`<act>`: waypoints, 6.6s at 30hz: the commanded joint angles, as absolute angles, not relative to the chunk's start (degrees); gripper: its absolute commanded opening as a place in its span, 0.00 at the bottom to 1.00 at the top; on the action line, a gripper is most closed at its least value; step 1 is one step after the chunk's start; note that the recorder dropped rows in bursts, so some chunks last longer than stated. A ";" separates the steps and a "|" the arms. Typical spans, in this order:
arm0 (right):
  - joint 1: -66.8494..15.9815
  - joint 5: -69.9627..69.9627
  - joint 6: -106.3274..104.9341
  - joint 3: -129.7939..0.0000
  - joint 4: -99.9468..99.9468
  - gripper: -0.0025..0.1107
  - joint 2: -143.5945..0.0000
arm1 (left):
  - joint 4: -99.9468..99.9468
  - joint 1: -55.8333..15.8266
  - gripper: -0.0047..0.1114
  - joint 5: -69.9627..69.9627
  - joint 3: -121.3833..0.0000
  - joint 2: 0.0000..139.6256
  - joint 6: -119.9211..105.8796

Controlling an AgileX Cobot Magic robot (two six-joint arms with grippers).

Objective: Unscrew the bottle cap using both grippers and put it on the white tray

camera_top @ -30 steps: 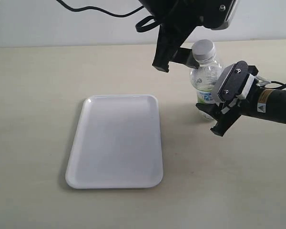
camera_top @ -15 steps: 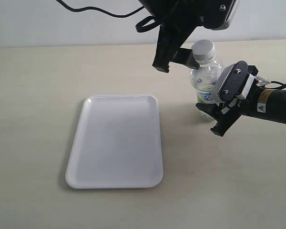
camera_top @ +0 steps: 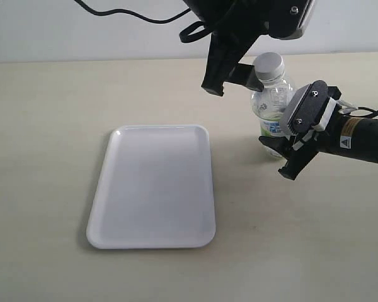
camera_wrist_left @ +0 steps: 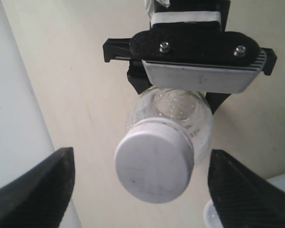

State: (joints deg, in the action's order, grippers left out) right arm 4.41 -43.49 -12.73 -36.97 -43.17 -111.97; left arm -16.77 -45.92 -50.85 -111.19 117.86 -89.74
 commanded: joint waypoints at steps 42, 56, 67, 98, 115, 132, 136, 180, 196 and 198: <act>4.70 -43.12 -12.75 -36.99 -43.57 0.02 -111.42 | -15.85 -46.23 0.51 -51.47 -111.23 117.41 -88.04; 4.70 -43.12 -12.39 -36.99 -43.57 0.02 -111.42 | -15.85 -46.23 0.04 -54.50 -111.23 117.41 -82.88; 4.70 -43.12 -11.30 -36.99 -42.49 0.02 -111.42 | -15.00 -46.23 0.04 -54.50 -111.23 117.41 -61.15; 4.70 -43.65 -8.50 -36.99 -42.16 0.02 -111.42 | 2.36 -37.79 0.04 -64.31 -106.41 110.56 -49.43; 4.70 -44.79 -7.33 -36.99 -42.14 0.02 -111.42 | -2.51 -36.64 0.04 -56.96 -94.68 120.93 -63.41; 4.70 -44.79 -7.35 -36.99 -42.00 0.02 -111.42 | -5.29 -36.64 0.04 -43.49 -82.56 122.71 -68.49; 4.70 -44.79 -7.35 -36.99 -42.00 0.02 -111.42 | -6.69 -36.64 0.04 -41.65 -81.82 122.71 -68.54; 4.70 -50.75 14.48 -36.99 -45.17 0.02 -110.90 | -11.26 -36.64 0.63 -44.23 -81.97 112.60 -62.30; 4.70 -52.73 10.35 -36.99 -46.95 0.18 -114.09 | -12.82 -36.64 0.63 -43.14 -81.97 111.78 -62.07; 4.70 -52.73 10.35 -36.99 -46.95 0.34 -114.09 | -12.82 -36.64 0.63 -42.69 -81.97 111.78 -62.07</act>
State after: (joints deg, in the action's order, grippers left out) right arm 4.41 -49.74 10.83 -36.97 -47.40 -114.38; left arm -12.18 -36.64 -43.66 -82.01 112.37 -62.52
